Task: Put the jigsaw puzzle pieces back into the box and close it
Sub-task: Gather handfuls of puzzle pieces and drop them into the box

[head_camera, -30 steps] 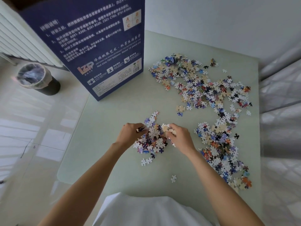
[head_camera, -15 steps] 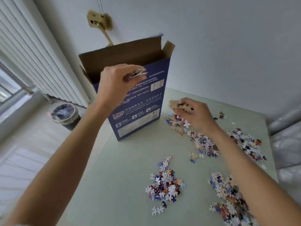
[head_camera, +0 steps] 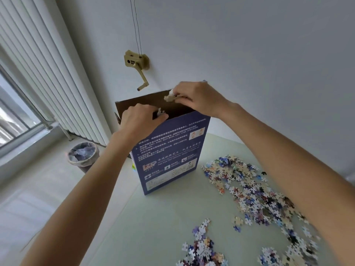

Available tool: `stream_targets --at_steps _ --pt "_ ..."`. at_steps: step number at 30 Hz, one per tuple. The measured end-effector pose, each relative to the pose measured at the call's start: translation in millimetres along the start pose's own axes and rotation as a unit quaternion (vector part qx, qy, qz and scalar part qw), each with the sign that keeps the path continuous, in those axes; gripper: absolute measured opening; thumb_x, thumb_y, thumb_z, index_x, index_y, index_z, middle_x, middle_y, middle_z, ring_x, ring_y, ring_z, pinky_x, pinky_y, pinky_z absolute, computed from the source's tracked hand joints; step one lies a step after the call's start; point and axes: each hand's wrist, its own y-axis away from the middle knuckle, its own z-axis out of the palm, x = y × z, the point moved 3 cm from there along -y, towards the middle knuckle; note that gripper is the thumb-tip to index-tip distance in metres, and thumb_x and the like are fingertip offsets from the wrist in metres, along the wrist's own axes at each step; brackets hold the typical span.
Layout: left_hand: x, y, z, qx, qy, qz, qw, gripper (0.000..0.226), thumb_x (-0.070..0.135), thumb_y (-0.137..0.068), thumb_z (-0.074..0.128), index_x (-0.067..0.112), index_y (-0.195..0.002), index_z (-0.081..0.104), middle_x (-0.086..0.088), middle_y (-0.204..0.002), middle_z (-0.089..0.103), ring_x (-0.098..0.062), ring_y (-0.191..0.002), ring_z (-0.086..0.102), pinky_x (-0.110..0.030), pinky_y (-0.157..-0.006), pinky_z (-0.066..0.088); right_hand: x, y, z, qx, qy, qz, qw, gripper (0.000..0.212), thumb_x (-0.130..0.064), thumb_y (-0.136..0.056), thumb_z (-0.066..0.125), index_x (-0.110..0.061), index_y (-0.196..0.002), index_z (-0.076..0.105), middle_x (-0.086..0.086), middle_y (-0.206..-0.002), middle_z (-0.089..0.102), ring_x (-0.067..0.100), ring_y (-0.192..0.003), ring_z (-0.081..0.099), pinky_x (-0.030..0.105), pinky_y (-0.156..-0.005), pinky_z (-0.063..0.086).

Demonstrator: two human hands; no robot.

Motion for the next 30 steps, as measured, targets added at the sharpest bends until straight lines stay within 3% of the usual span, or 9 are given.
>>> stream_targets --at_steps 4,7,12,14,18,22,25,27,30 --pt "-4 4 -4 0.019 0.062 0.015 0.998 0.034 0.049 -0.089 0.053 0.024 -0.110 0.065 0.001 -0.095 0.069 -0.017 -0.075 0.059 -0.028 -0.060 0.044 3 -15 20 -0.098 0.046 -0.060 0.992 0.019 -0.016 -0.091 0.056 -0.012 -0.108 0.064 0.003 -0.101 0.066 0.018 -0.087 0.063 0.033 -0.076 0.052" --pt "-6 8 -6 0.041 0.081 0.024 0.996 0.029 0.043 -0.089 0.057 0.022 -0.106 0.067 0.001 -0.093 0.070 -0.016 -0.076 0.060 -0.027 -0.061 0.047 8 -20 28 -0.126 0.025 -0.021 0.991 0.021 -0.021 -0.092 0.056 -0.017 -0.110 0.063 0.001 -0.103 0.065 0.017 -0.091 0.061 0.036 -0.079 0.051" --pt "-11 20 -7 0.058 0.102 0.039 0.992 0.021 0.036 -0.086 0.062 0.025 -0.103 0.068 0.005 -0.090 0.071 -0.011 -0.080 0.064 -0.025 -0.065 0.049 9 -21 40 -0.146 -0.067 0.044 0.986 0.025 -0.025 -0.088 0.061 -0.023 -0.114 0.062 -0.006 -0.112 0.064 0.011 -0.103 0.057 0.030 -0.088 0.046" --pt "-11 25 -6 0.073 0.085 0.052 0.992 0.018 0.031 -0.088 0.062 0.026 -0.104 0.068 0.005 -0.091 0.072 -0.012 -0.082 0.064 -0.023 -0.064 0.044 7 -19 42 -0.126 -0.132 0.080 0.980 0.027 -0.025 -0.086 0.064 -0.021 -0.113 0.063 -0.007 -0.112 0.063 0.010 -0.102 0.058 0.031 -0.091 0.047" --pt "-8 30 -6 0.106 0.074 0.074 0.989 0.018 0.027 -0.090 0.060 0.025 -0.106 0.068 0.004 -0.095 0.071 -0.014 -0.084 0.065 -0.021 -0.065 0.043 2 -9 44 -0.013 -0.192 0.121 0.974 0.017 -0.022 -0.087 0.063 -0.016 -0.102 0.067 -0.002 -0.099 0.068 0.012 -0.090 0.063 0.038 -0.085 0.052" --pt "-1 43 -5 0.195 0.052 0.112 0.973 0.022 0.031 -0.089 0.059 0.021 -0.108 0.066 0.003 -0.101 0.069 -0.018 -0.092 0.063 -0.025 -0.068 0.044 -20 24 43 0.093 -0.103 0.073 0.988 0.019 -0.019 -0.090 0.058 -0.009 -0.105 0.067 0.003 -0.102 0.069 0.013 -0.096 0.061 0.028 -0.084 0.052" --pt "10 66 12 0.267 0.062 0.193 0.942 0.020 0.026 -0.088 0.059 0.014 -0.103 0.068 -0.001 -0.097 0.070 -0.017 -0.094 0.059 -0.022 -0.070 0.043 -42 81 53 0.163 -0.023 0.063 0.984 0.022 -0.018 -0.091 0.057 -0.005 -0.105 0.066 0.008 -0.104 0.067 0.018 -0.100 0.060 0.022 -0.088 0.048" --pt "14 84 38 0.278 0.089 0.251 0.923 0.019 0.022 -0.090 0.057 0.012 -0.098 0.070 -0.002 -0.092 0.070 -0.015 -0.091 0.056 -0.019 -0.071 0.043 -54 126 69 0.170 0.003 0.088 0.981 0.020 -0.015 -0.091 0.056 -0.004 -0.104 0.066 0.009 -0.102 0.067 0.019 -0.099 0.059 0.023 -0.089 0.047" --pt "22 118 90 0.205 0.156 0.273 0.927 0.017 0.018 -0.090 0.056 0.012 -0.098 0.070 0.000 -0.092 0.069 -0.017 -0.088 0.059 -0.023 -0.073 0.049 -68 200 102 0.116 -0.011 0.167 0.979 0.022 -0.014 -0.091 0.052 -0.004 -0.104 0.067 0.007 -0.098 0.068 0.019 -0.096 0.059 0.023 -0.088 0.046"
